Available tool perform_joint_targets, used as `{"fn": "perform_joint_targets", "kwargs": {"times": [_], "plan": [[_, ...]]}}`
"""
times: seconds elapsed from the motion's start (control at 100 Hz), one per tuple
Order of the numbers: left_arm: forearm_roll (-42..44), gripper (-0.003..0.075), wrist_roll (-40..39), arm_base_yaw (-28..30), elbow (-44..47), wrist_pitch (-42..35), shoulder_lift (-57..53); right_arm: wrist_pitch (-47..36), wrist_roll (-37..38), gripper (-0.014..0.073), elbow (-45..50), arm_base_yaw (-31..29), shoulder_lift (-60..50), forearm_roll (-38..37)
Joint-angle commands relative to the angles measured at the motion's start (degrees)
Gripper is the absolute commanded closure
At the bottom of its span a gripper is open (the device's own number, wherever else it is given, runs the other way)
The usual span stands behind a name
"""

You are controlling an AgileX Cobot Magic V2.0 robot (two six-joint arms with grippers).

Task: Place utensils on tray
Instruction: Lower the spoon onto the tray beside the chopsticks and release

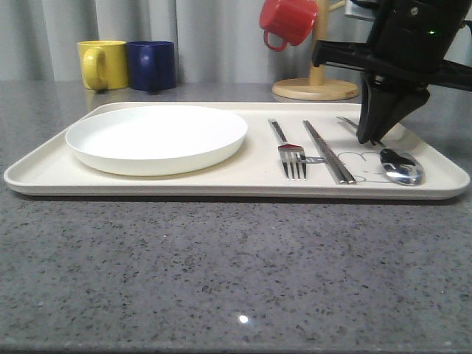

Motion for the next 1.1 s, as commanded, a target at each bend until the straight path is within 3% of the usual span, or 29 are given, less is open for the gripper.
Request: {"fn": "perform_joint_targets", "kwargs": {"times": [0.0,0.12,0.24,0.51,0.86,1.09], "plan": [[-0.6,0.0738,0.0,0.1,-1.6,-4.7,0.2,-1.8,0.0,0.0496,-1.8,0.0,-2.5,-0.3],[-0.6,0.0738,0.0,0.1,-1.6,-4.7,0.2,-1.8,0.0,0.0395,-1.8,0.0,-2.5,-0.3],[-0.6,0.0738,0.0,0.1,-1.6,-4.7,0.2,-1.8,0.0,0.0349,-1.8,0.0,-2.5,-0.3],[-0.6,0.0738,0.0,0.1,-1.6,-4.7,0.2,-1.2,-0.1,0.0345,-4.2,0.0,-3.9,-0.8],[-0.6,0.0738,0.0,0.1,-1.6,-4.7,0.2,-1.4,-0.1,0.0345,-4.4,-1.4,-12.8,-10.7],[-0.6,0.0738,0.0,0.1,-1.6,-4.7,0.2,0.0,-1.8,0.0345,-2.7,-5.9,-20.0,-12.6]]}}
